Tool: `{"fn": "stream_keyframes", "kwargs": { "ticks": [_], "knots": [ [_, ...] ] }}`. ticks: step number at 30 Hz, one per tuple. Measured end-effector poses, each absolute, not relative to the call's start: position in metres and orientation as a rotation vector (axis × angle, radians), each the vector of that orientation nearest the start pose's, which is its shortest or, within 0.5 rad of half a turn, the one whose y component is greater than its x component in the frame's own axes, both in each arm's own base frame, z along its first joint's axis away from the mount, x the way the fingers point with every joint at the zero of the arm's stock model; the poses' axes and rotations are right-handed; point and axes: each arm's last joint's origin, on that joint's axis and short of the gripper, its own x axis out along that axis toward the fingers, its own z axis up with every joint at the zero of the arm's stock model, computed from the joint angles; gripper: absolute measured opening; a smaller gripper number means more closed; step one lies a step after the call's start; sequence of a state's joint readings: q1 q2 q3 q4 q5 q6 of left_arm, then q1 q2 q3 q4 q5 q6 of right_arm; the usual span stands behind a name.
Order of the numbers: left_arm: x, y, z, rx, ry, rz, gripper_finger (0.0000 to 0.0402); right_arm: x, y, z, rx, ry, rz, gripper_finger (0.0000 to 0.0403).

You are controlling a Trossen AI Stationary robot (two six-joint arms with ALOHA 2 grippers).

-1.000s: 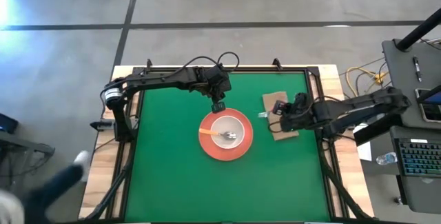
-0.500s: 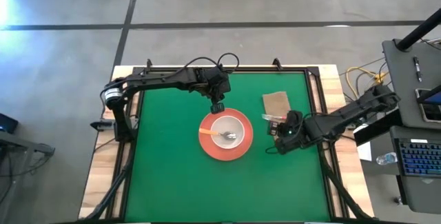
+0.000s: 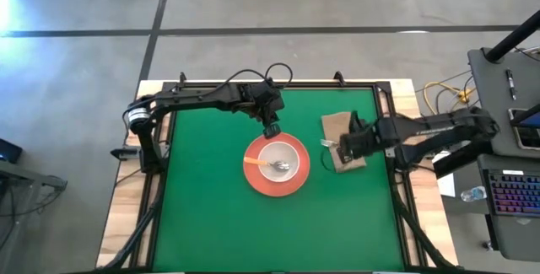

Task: Set table place
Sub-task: Put the pink fork to the right of the orange plate

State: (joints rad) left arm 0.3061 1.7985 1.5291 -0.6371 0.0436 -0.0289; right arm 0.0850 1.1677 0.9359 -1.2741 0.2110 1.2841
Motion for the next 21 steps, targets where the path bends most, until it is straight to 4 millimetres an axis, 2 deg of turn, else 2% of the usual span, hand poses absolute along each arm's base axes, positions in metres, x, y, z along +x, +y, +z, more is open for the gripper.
{"fn": "stream_keyframes", "kwargs": {
  "ticks": [5,11,21],
  "knots": [
    [0.371,0.116,0.278,-0.291,0.891,0.307,0.0,0.186,-0.021,0.25,0.673,1.25,-0.758,0.0136],
    [0.36,0.111,0.289,-0.382,0.892,0.44,0.0,0.192,-0.045,0.234,0.48,1.438,-0.604,0.0173],
    [0.346,0.101,0.307,-0.514,0.858,0.524,0.0,0.217,-0.072,0.183,0.306,1.727,-0.307,0.0185]
  ]
}}
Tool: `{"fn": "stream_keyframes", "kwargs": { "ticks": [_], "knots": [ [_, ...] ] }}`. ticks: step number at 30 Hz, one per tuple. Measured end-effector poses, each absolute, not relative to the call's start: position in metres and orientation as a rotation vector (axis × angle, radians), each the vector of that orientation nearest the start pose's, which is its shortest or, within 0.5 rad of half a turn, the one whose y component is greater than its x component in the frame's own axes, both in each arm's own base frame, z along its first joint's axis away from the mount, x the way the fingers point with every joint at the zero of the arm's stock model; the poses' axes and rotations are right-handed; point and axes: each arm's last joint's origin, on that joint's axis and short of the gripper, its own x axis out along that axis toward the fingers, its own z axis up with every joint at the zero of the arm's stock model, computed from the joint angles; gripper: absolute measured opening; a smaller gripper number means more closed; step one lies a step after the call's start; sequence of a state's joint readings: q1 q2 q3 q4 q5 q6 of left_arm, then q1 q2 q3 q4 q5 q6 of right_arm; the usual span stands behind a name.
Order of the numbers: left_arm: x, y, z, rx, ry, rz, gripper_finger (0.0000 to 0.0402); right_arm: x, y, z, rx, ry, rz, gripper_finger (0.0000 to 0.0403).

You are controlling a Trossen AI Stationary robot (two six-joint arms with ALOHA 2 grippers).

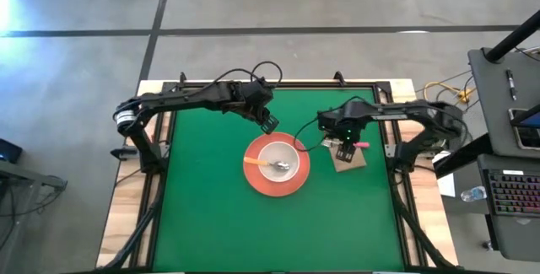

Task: Set table place
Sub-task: Put the pink fork to the right of the orange plate

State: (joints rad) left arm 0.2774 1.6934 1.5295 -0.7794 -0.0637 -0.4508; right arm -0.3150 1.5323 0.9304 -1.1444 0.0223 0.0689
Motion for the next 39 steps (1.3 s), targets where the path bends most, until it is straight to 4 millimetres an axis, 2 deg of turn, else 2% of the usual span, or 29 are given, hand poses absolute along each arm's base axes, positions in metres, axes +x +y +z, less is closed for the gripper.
{"fn": "stream_keyframes", "kwargs": {
  "ticks": [5,12,30,34,39],
  "knots": [
    [0.346,0.091,0.308,-0.534,0.863,0.521,0.0,0.226,-0.089,0.163,0.281,1.731,-0.268,0.0185],
    [0.347,0.084,0.308,-0.55,0.87,0.52,0.0,0.225,-0.105,0.158,0.283,1.698,-0.266,0.0185],
    [0.346,0.086,0.308,-0.502,0.853,0.593,0.0,0.213,-0.1,0.143,0.31,1.738,-0.264,0.0177],
    [0.346,0.087,0.308,-0.5,0.852,0.599,0.0,0.213,-0.1,0.145,0.322,1.726,-0.281,0.0143],
    [0.346,0.087,0.308,-0.499,0.851,0.6,0.0,0.212,-0.1,0.154,0.36,1.677,-0.342,0.0055]
  ]
}}
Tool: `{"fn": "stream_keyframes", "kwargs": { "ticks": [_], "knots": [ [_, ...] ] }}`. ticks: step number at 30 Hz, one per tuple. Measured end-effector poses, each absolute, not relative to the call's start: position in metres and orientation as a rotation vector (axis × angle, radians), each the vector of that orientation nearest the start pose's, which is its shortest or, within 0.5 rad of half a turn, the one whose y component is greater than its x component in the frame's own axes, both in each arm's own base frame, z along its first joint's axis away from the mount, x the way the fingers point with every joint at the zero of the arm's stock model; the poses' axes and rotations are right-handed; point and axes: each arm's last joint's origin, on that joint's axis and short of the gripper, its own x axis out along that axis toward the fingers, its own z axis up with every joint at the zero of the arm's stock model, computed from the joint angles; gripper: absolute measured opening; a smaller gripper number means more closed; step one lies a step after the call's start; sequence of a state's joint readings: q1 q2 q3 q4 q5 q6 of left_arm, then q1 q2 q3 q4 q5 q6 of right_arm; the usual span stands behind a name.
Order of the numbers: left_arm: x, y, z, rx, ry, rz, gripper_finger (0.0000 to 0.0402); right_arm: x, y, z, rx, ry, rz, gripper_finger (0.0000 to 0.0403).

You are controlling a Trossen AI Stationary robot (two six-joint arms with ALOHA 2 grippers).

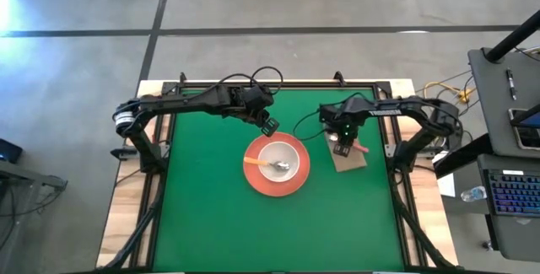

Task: Set table place
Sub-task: Put the pink fork to the right of the orange plate

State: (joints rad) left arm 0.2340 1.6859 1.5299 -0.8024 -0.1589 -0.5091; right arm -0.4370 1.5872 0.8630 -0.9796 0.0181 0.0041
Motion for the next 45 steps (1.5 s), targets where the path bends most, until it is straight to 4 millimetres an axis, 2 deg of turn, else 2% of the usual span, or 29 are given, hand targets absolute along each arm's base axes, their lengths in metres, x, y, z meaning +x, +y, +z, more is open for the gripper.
{"fn": "stream_keyframes", "kwargs": {
  "ticks": [3,11,17,20,23,29,37,41,45],
  "knots": [
    [0.346,0.087,0.308,-0.497,0.852,0.599,0.0,0.21,-0.099,0.161,0.391,1.657,-0.385,0.0019],
    [0.346,0.087,0.308,-0.453,0.864,0.578,0.0,0.195,-0.092,0.187,0.634,1.558,-0.486,0.0008],
    [0.346,0.087,0.307,-0.399,0.88,0.558,0.0,0.192,-0.077,0.214,0.872,1.347,-0.521,0.0008],
    [0.346,0.088,0.307,-0.366,0.889,0.545,0.0,0.192,-0.066,0.223,0.906,1.276,-0.544,0.0008],
    [0.346,0.088,0.307,-0.341,0.896,0.534,0.0,0.192,-0.059,0.226,0.828,1.266,-0.588,0.0008],
    [0.346,0.087,0.303,-0.309,0.911,0.519,0.0,0.2,-0.06,0.212,0.769,1.352,-0.583,0.003],
    [0.344,0.087,0.294,-0.31,0.941,0.522,0.0,0.218,-0.066,0.174,0.682,1.533,-0.58,0.0124],
    [0.343,0.086,0.291,-0.34,0.95,0.527,0.0,0.221,-0.069,0.168,0.611,1.542,-0.592,0.0156],
    [0.343,0.086,0.291,-0.349,0.951,0.53,0.0,0.223,-0.07,0.165,0.588,1.551,-0.559,0.0168]
  ]
}}
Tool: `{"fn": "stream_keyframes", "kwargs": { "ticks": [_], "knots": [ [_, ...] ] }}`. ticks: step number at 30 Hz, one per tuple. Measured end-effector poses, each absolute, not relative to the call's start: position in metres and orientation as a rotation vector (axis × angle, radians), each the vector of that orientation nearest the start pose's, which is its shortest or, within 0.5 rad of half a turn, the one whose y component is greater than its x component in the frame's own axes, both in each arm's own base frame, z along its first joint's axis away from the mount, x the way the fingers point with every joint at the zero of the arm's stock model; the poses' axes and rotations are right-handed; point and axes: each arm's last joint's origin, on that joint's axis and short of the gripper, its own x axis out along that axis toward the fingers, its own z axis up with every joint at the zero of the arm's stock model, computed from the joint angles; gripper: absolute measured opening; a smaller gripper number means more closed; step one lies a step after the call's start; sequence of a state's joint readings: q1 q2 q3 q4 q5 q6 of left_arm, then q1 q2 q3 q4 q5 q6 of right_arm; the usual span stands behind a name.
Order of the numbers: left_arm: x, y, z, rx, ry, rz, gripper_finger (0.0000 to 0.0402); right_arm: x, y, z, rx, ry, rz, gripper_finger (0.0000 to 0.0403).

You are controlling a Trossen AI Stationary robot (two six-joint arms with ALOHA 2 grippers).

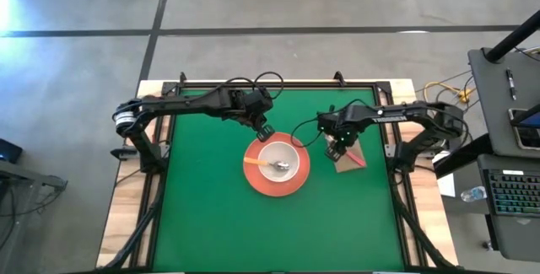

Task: Set table place
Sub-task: Put the pink fork to the right of the orange plate

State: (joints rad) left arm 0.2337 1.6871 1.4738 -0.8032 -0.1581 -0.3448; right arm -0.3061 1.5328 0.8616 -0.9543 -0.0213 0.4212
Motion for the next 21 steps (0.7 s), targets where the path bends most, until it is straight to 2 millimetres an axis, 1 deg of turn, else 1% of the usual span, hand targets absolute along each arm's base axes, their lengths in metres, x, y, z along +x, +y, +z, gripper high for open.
{"fn": "stream_keyframes", "kwargs": {
  "ticks": [4,10,17,18,21],
  "knots": [
    [0.343,0.086,0.29,-0.363,0.948,0.538,0.0,0.224,-0.07,0.157,0.576,1.59,-0.543,0.0154],
    [0.343,0.086,0.29,-0.364,0.948,0.538,0.0,0.225,-0.07,0.146,0.567,1.623,-0.527,0.0102],
    [0.343,0.086,0.29,-0.364,0.947,0.537,0.0,0.225,-0.07,0.15,0.563,1.595,-0.515,0.0033],
    [0.343,0.086,0.29,-0.364,0.946,0.537,0.0,0.225,-0.07,0.151,0.563,1.589,-0.514,0.0027],
    [0.343,0.086,0.29,-0.364,0.941,0.536,0.0,0.224,-0.069,0.155,0.591,1.568,-0.513,0.0027]
  ]
}}
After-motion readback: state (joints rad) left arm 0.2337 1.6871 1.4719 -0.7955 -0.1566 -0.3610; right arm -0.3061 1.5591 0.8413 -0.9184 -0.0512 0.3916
